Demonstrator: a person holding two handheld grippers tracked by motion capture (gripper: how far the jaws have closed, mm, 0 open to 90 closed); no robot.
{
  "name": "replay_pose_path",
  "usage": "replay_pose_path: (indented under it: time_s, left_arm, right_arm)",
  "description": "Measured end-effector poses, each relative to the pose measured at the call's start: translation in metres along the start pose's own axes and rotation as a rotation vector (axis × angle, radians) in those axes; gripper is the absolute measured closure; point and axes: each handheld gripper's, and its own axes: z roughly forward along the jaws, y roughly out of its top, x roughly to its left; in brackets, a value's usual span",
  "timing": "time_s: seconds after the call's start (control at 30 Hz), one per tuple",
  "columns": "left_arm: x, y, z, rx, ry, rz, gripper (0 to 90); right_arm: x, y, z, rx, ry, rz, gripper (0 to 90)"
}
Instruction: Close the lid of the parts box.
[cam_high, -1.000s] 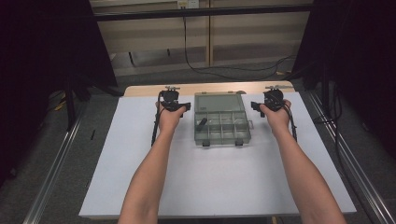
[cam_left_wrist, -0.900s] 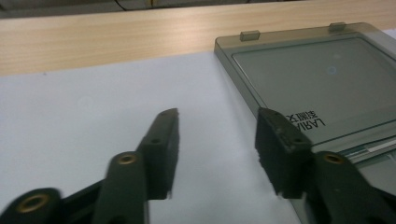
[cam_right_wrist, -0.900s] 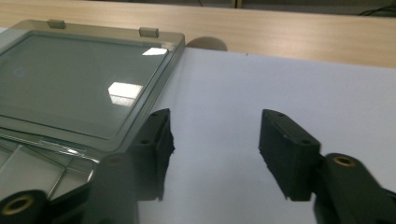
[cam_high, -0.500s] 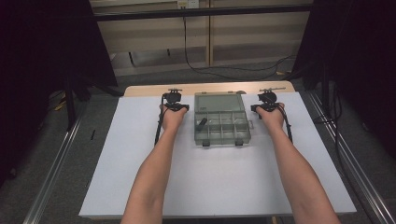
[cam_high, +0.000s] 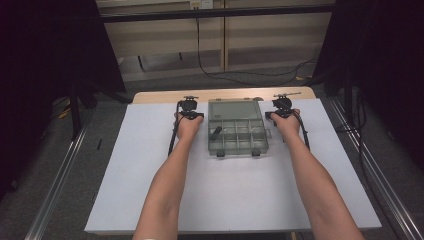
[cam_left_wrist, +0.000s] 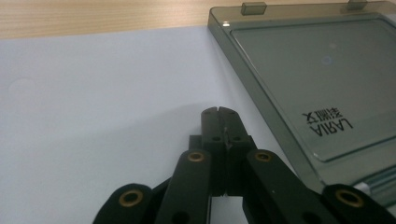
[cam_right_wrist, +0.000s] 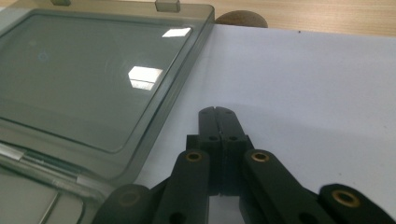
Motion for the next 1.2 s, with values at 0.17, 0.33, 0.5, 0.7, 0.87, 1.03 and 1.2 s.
replay_pose_path:
  time_s: [0.17, 0.33, 0.5, 0.7, 0.87, 1.03, 1.2]
  left_arm:
    - [-0.002, 0.002, 0.004, -0.005, 0.001, -0.002, 90.0]
    - [-0.001, 0.004, 0.008, -0.011, -0.018, -0.022, 90.0]
    - [-0.005, 0.004, 0.010, -0.022, -0.031, -0.046, 90.0]
    - [-0.010, 0.004, 0.011, -0.018, -0.026, -0.043, 90.0]
    - [-0.011, 0.005, 0.010, -0.001, -0.016, -0.036, 90.0]
    - [-0.014, 0.008, 0.012, -0.001, 0.005, -0.046, 90.0]
    - [-0.012, 0.010, 0.015, -0.004, 0.010, -0.048, 90.0]
  right_arm:
    - [0.001, 0.006, 0.006, 0.005, 0.000, -0.002, 90.0]
    - [0.001, 0.010, 0.011, 0.003, 0.003, 0.006, 90.0]
    - [0.005, 0.010, 0.014, -0.010, 0.010, -0.004, 90.0]
    - [0.007, 0.009, 0.014, -0.015, 0.005, -0.001, 90.0]
    - [0.007, 0.009, 0.014, -0.010, 0.003, 0.001, 90.0]
    - [0.006, 0.012, 0.014, 0.003, 0.007, -0.006, 90.0]
    - [0.006, 0.016, 0.018, 0.003, -0.003, -0.015, 90.0]
